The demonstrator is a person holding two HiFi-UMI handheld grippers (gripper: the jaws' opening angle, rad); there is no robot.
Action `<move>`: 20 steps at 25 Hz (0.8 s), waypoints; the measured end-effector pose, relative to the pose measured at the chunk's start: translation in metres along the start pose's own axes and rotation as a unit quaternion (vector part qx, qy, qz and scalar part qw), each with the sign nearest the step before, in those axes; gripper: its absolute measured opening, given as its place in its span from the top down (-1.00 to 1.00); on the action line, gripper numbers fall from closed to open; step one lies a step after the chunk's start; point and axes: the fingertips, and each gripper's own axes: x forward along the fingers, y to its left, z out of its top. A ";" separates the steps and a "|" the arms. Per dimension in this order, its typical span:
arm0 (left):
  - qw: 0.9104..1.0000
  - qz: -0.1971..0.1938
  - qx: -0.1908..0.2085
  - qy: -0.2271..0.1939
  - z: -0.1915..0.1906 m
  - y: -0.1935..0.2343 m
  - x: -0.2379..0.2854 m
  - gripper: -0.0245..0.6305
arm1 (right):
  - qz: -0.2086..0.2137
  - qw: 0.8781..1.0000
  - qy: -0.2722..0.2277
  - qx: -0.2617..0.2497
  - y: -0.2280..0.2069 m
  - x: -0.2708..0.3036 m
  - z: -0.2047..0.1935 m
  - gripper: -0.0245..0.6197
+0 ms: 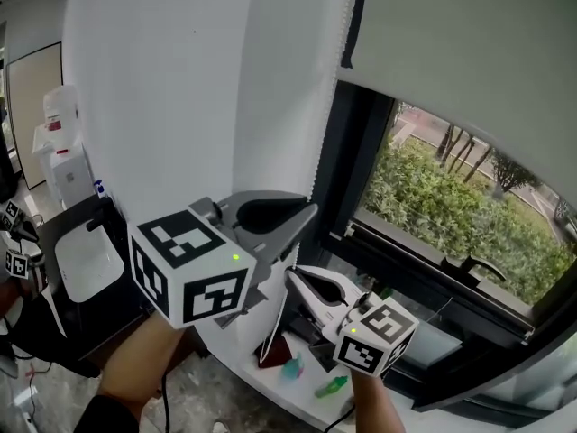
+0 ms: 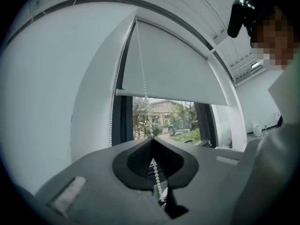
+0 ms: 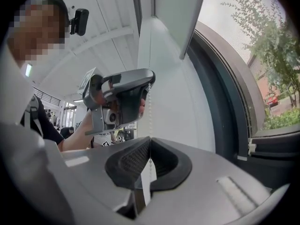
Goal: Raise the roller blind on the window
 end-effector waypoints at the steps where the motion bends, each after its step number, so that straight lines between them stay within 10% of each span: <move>1: 1.000 0.006 0.004 0.001 -0.001 0.001 0.000 0.90 | 0.006 1.000 0.005 -0.004 0.000 -0.002 -0.001 0.90; 9: 1.000 0.016 0.004 0.019 -0.014 0.005 -0.009 0.89 | 0.042 0.991 -0.102 0.076 -0.027 -0.040 0.085 0.60; 20: 0.989 -0.011 -0.051 0.139 -0.156 -0.017 0.001 0.89 | 0.062 0.993 -0.103 0.004 0.000 -0.003 0.147 0.53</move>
